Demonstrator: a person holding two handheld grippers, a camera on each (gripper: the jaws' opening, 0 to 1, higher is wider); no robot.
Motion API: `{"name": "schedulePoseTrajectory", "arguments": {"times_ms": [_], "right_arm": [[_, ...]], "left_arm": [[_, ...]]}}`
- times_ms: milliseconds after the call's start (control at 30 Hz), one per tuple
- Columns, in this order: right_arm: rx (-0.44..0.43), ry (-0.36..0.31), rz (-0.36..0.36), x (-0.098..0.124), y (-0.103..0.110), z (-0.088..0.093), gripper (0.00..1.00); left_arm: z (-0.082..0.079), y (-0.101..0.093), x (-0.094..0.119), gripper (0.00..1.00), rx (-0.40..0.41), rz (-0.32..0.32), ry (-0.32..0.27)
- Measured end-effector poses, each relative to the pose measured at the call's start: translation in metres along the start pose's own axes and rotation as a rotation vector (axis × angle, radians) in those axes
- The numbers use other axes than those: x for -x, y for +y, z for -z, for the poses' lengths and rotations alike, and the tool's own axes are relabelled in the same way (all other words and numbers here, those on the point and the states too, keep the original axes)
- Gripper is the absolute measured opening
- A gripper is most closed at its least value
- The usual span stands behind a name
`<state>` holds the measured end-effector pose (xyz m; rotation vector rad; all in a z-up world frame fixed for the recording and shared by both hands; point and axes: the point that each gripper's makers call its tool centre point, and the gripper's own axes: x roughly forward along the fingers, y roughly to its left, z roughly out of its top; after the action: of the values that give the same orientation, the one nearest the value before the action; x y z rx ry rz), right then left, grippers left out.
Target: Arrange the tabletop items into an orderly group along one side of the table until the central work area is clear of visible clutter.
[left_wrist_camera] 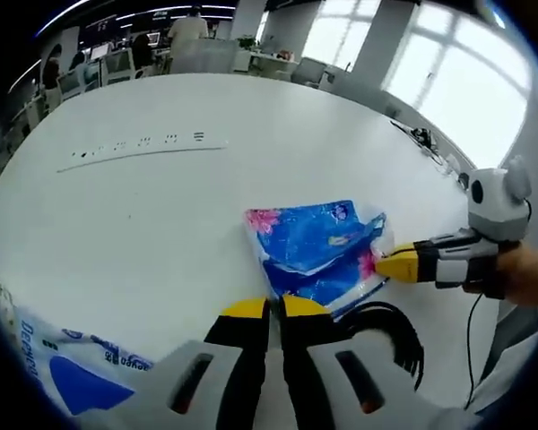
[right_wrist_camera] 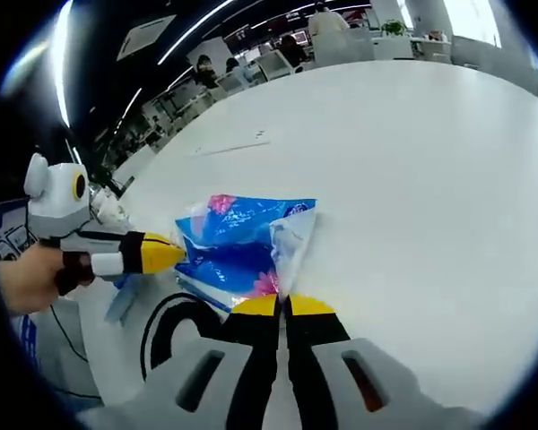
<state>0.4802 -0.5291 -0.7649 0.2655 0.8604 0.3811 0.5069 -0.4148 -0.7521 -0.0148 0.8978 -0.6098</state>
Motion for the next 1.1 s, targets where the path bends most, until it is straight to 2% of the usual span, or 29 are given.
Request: {"name": "schedulePoseTrajectory", "arguments": {"times_ms": [200,633,833,900,1033,1100], "right_arm": [[-0.020,-0.017,-0.002,0.003,0.001,0.004,0.00],[-0.007,-0.015,-0.001,0.005,0.004,0.008,0.00],[0.044,0.005,-0.003,0.005,0.007,0.008,0.01],[0.062,0.008,-0.001,0.005,0.009,0.009,0.04],[0.095,-0.002,0.013,0.010,0.012,0.010,0.20],[0.106,-0.006,0.009,0.013,0.014,0.011,0.24]], "left_arm": [[0.003,-0.001,0.002,0.00,-0.003,-0.004,0.007],[0.010,-0.005,0.004,0.01,0.000,-0.010,0.011],[0.017,-0.005,0.003,0.05,-0.036,-0.018,0.039],[0.016,-0.004,0.004,0.08,-0.036,-0.023,0.030],[0.010,-0.006,0.008,0.20,-0.025,-0.028,0.006],[0.006,-0.008,0.010,0.23,-0.016,-0.021,-0.009]]}}
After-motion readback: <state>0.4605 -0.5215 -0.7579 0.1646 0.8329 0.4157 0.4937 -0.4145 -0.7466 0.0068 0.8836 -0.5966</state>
